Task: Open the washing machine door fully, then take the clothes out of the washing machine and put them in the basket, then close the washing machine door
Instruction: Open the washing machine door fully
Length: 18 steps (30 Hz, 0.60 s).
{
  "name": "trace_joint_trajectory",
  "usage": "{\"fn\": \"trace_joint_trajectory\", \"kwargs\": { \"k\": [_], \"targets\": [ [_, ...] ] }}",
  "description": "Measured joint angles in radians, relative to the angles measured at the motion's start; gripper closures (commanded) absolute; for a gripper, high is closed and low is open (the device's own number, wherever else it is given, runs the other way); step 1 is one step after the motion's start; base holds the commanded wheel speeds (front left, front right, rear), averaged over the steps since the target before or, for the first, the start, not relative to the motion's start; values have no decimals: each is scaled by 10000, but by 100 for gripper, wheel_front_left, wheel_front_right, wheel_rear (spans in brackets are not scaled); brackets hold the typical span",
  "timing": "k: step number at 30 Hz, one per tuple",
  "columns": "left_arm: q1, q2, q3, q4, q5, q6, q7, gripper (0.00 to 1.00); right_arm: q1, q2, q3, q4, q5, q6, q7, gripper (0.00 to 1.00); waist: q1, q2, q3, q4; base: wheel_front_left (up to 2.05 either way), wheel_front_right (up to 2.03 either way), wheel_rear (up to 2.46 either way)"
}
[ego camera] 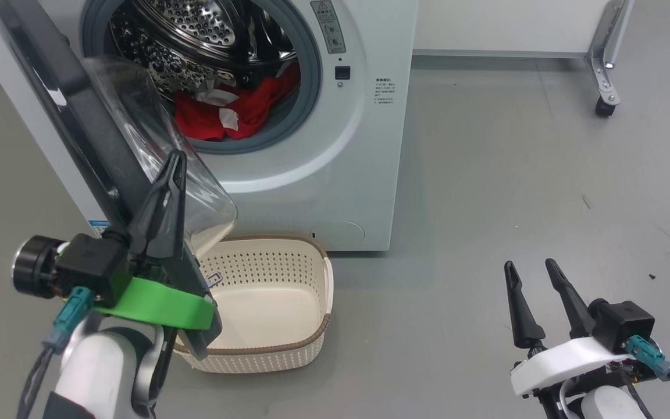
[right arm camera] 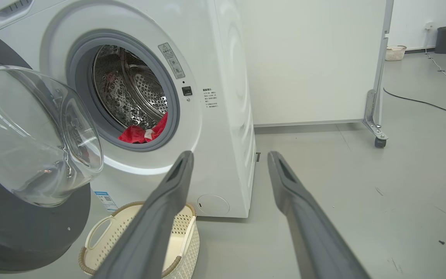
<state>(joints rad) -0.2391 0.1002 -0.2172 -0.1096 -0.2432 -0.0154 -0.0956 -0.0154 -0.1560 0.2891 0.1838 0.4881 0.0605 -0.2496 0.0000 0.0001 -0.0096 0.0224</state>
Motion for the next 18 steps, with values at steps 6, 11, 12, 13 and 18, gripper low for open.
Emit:
{"fn": "trace_joint_trajectory", "kwargs": {
  "k": [6,11,12,13,18],
  "targets": [
    [546,-171,-449,261,-46,-130,621,100,2,50,-136,4,-67,35,-23,0,-1,0,52,-10,0,0,0],
    [797,-251,-803,447,-316,-253,991,100,2,105,-165,17,-71,104,-23,0,0,0,98,-9,0,0,0],
    [845,-268,-840,514,-359,-253,1080,100,2,134,-165,19,-71,104,-23,0,0,0,106,-13,0,0,0],
    [889,-280,-857,591,-408,-253,1156,100,2,167,-167,21,-71,105,-23,0,0,0,114,-18,0,0,0],
    [1179,-288,-838,840,-541,-242,1446,100,-1,290,-109,54,-146,203,-23,0,0,0,178,-122,0,0,0]
  ]
}}
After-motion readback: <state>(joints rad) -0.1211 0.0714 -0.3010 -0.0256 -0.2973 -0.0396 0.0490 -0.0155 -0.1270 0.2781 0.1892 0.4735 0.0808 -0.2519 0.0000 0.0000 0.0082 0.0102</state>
